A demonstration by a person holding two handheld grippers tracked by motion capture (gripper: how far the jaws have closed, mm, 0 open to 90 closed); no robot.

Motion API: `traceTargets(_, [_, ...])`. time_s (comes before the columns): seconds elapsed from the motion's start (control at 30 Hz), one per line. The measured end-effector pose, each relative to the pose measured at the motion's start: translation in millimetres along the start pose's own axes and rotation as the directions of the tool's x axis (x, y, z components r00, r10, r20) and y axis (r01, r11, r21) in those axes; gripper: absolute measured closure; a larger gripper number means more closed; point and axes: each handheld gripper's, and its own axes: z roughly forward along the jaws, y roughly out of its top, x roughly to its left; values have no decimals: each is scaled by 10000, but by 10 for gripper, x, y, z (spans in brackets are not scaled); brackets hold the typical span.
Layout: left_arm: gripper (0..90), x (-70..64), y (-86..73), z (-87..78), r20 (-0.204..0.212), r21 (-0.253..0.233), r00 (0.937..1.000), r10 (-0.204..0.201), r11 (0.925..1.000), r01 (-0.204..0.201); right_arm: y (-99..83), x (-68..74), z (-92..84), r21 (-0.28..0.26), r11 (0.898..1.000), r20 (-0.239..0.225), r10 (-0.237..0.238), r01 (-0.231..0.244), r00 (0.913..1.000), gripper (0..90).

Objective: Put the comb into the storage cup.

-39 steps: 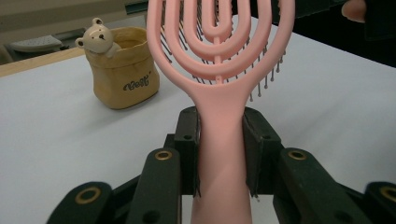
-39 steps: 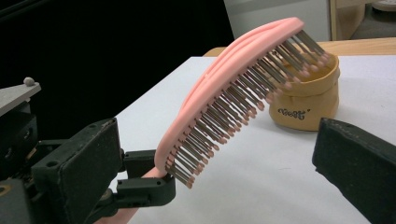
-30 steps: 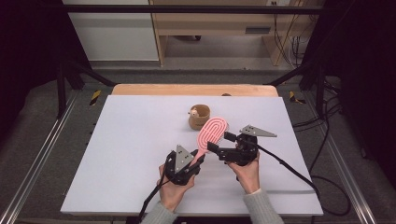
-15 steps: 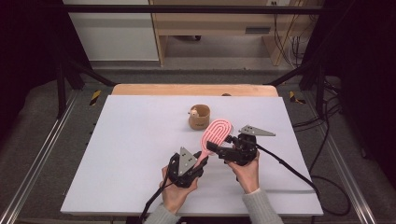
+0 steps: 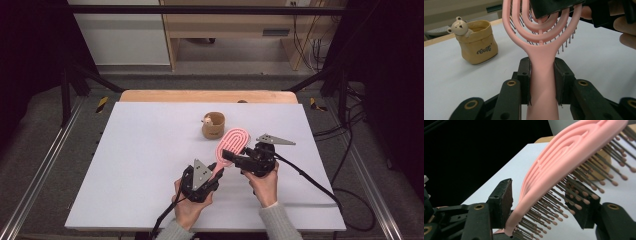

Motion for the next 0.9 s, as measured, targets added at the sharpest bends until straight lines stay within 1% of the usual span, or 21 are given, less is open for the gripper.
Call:
traceTargets(0.13, [698, -13, -2, 6, -70, 11, 10000, 66, 10000, -66, 8, -7, -4, 136, 9993, -8, 338, -338, 9994, 437])
traceTargets(0.3, [698, -22, -6, 19, -153, 61, 9998, 118, 9999, -117, 8, -11, -2, 285, 9980, 21, 566, -566, 9984, 462])
traceTargets(0.63, [696, -54, 0, 45, -434, 187, 9987, 253, 9995, -246, 5, 1, -9, 326, 9961, 21, 818, -818, 9966, 523])
traceTargets(0.9, [695, -70, 6, 60, -599, 176, 9977, 320, 9994, -310, 4, 21, -19, 257, 9945, -154, 1019, -1015, 9947, 579])
